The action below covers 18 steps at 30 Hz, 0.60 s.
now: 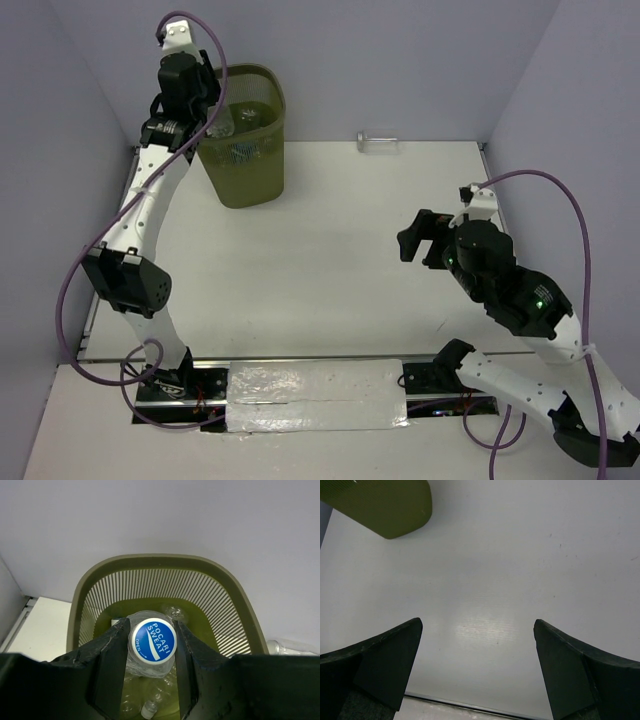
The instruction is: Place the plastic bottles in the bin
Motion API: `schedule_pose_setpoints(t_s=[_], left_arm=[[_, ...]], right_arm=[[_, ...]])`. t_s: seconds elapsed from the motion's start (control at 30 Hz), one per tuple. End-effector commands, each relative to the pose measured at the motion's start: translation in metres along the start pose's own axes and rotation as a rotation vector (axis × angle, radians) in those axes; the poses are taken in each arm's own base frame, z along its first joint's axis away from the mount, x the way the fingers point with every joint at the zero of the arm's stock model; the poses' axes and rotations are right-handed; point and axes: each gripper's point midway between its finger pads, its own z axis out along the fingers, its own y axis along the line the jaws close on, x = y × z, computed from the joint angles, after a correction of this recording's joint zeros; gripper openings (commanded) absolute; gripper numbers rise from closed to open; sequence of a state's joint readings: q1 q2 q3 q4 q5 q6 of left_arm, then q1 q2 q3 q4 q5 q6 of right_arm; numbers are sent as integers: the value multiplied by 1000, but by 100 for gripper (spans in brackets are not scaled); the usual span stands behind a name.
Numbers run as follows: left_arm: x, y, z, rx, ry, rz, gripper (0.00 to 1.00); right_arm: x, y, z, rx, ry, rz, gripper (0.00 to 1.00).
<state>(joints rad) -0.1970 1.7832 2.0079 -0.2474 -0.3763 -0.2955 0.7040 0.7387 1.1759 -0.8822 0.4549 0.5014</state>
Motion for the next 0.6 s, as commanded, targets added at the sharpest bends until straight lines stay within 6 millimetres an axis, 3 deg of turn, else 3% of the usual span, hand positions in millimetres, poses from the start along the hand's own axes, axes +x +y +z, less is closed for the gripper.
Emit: schedule_pose_setpoints(t_s=[0.0,0.13,0.17,0.23,0.27,0.3,0.37,0.47,0.53,0.57], left_arm=[[-32,-11,1,48,-82,-56,0],[-25,-20,7,90,-61,-45,0],[-26,-21,9,93,-58,-39,8],[-21,-22,11,99,-40,-9,32],[-21,-23,10,105,-35,-5,64],[-19,-22,10,105,-31,3,81],[-18,-23,9,110,-23,10,99],[-15,-25,6,127,1,-4,99],[2,-27,3,152,46,11,99],[-6,-26,-6,155,28,14,99]], right_arm=[[-10,4,1,-9,-42,48,100],[-7,7,-2,-47,-47,61,100],[-4,7,0,-46,-43,57,100],[2,4,5,-28,-29,45,100],[6,4,8,-24,-22,43,100],[8,4,11,-21,-14,38,100],[13,8,18,-25,5,30,100],[20,14,28,-32,30,24,100],[24,24,41,-82,8,8,100],[23,25,44,-76,3,3,100]])
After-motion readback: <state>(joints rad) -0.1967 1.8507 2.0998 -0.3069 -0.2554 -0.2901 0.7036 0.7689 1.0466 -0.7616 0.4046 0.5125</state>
